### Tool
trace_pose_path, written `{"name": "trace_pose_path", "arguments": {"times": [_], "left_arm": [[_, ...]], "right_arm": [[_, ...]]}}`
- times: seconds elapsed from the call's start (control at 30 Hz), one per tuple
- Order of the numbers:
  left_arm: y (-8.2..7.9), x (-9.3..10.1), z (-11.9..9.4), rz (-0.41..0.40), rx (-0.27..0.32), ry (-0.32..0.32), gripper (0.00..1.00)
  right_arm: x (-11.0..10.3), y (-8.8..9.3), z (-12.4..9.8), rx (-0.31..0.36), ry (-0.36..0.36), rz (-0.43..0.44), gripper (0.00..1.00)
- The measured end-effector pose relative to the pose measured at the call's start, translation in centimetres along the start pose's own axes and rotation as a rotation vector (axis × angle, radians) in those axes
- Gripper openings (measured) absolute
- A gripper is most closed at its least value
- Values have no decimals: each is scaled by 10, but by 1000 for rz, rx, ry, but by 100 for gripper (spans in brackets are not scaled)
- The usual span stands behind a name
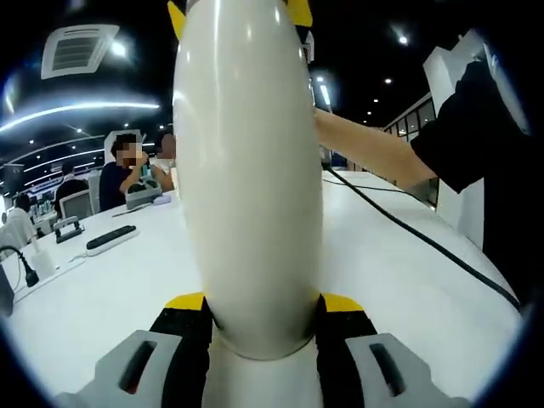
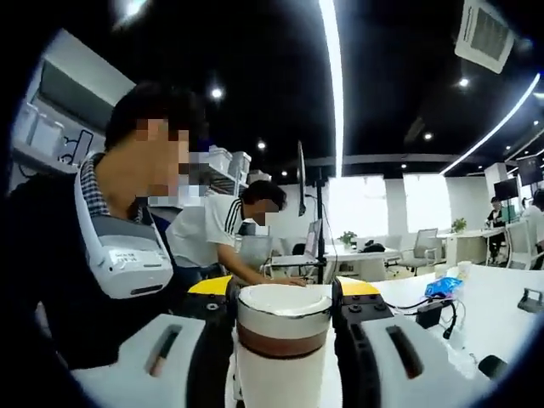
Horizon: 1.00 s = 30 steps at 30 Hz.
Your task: Grasp the water cup twist off the cup lid place the cup lid on the table
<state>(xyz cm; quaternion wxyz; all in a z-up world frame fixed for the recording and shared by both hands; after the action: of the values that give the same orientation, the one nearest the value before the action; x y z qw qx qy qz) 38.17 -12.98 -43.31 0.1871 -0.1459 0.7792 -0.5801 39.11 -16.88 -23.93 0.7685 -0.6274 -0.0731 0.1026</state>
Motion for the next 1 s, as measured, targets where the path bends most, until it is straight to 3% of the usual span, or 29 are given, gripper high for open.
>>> {"name": "trace_pose_path", "arguments": {"times": [0.13, 0.2, 0.37, 0.53, 0.73, 0.83, 1.0], "left_arm": [[0, 1, 0, 0, -1, 0, 49], [0, 1, 1, -1, -1, 0, 49], [0, 2, 1, -2, -2, 0, 49], [0, 2, 1, -2, -2, -1, 49], [0, 1, 1, -3, -3, -2, 49], [1, 1, 1, -4, -3, -3, 49], [2, 0, 1, -6, -4, -3, 49]], "right_arm": [[-6, 1, 0, 29, 143, -18, 69], [-9, -3, -1, 52, 187, -60, 68], [-14, -9, -5, 76, 378, -120, 68], [-18, -1, -5, 4, 526, -232, 61], [-8, -2, -4, 42, 575, -170, 50], [-7, -2, -1, 52, 551, -135, 47], [-8, -2, 3, 7, 502, -184, 47]]}}
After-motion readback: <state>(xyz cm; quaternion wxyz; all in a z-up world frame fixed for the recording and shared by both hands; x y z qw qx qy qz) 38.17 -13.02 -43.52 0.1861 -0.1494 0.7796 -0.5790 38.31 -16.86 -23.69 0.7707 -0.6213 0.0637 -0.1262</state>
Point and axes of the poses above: the point that each gripper's makers call its tool centre point, and the gripper's own axes: z roughly forward along the fingers, x roughly to its right, y roughly out of its underside, the point moved 4 cm from there along -z, roughly backward along the fingers, and after that the axes turned 2 degrees about z, right-handed, at the moved point
